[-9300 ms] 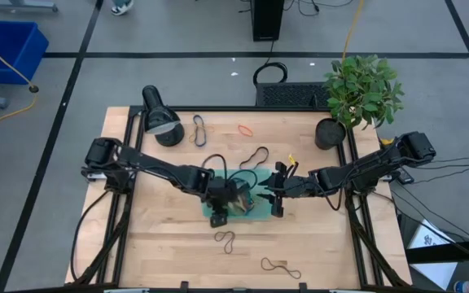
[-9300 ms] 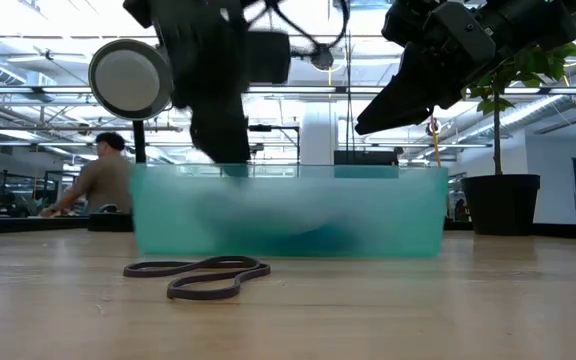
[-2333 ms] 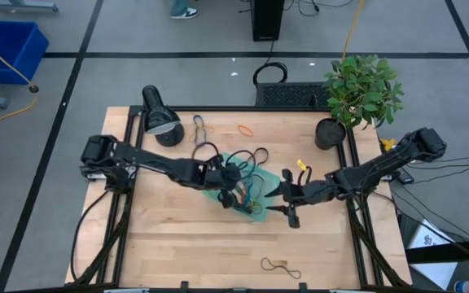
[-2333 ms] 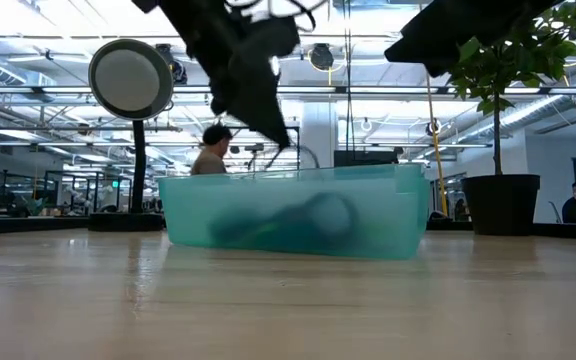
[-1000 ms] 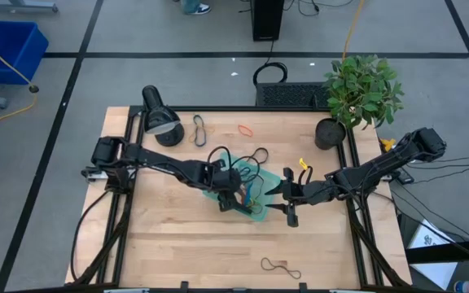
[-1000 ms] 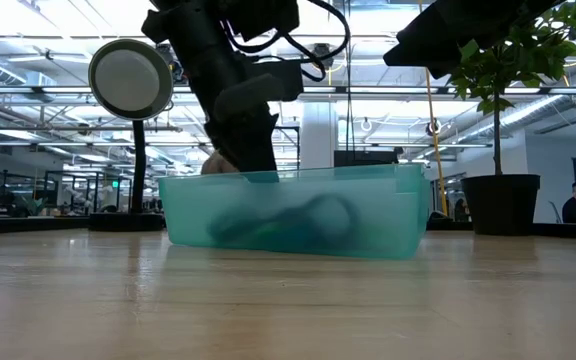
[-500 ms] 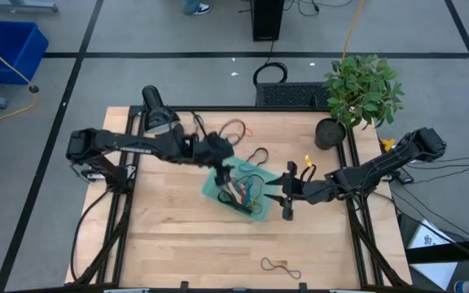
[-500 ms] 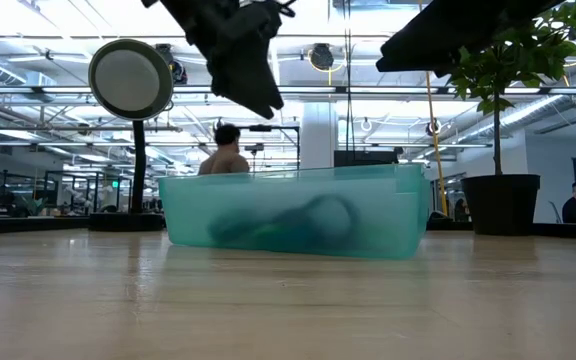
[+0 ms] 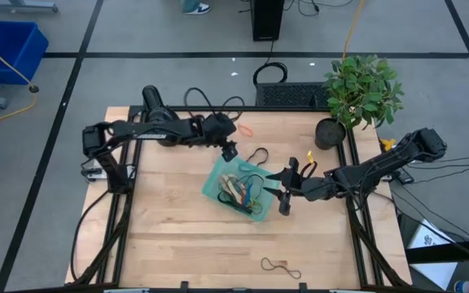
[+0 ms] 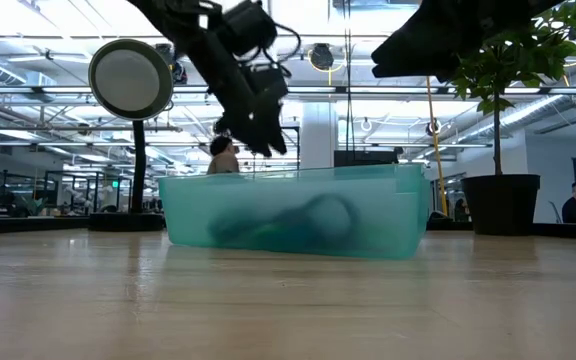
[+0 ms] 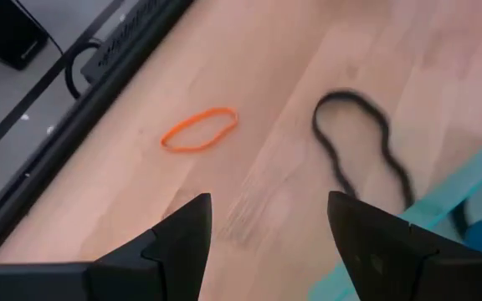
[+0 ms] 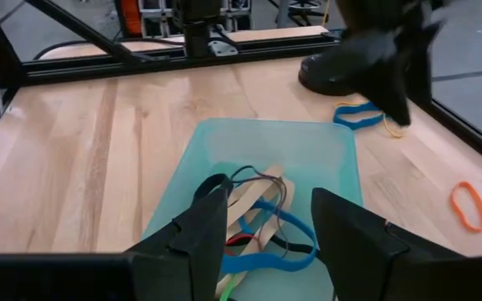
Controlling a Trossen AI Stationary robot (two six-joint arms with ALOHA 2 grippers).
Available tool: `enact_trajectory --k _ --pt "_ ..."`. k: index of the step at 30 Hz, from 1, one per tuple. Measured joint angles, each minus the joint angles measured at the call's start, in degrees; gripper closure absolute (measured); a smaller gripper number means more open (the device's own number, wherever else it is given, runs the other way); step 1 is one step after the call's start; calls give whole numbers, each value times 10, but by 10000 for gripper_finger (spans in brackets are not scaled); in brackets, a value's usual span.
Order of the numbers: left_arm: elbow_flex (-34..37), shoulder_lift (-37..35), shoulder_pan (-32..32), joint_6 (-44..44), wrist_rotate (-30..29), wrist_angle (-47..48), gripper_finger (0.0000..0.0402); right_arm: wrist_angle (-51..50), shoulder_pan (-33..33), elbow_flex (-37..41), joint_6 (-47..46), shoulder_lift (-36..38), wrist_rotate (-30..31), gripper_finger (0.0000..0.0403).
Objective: Pick and place rubber bands into bin
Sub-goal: Adjust the green bin
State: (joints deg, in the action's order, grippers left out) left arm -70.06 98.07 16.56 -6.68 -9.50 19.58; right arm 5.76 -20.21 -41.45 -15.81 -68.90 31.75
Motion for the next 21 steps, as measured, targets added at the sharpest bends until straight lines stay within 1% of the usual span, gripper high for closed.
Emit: enact_trajectory --k 8,13,21 --pt "1 42 -3 19 1 8 155 0 0 0 0 0 0 234" --pt "0 51 -5 21 1 24 156 0 0 0 0 0 0 234" --pt "0 55 -19 20 2 89 156 -3 0 0 4 0 0 234"
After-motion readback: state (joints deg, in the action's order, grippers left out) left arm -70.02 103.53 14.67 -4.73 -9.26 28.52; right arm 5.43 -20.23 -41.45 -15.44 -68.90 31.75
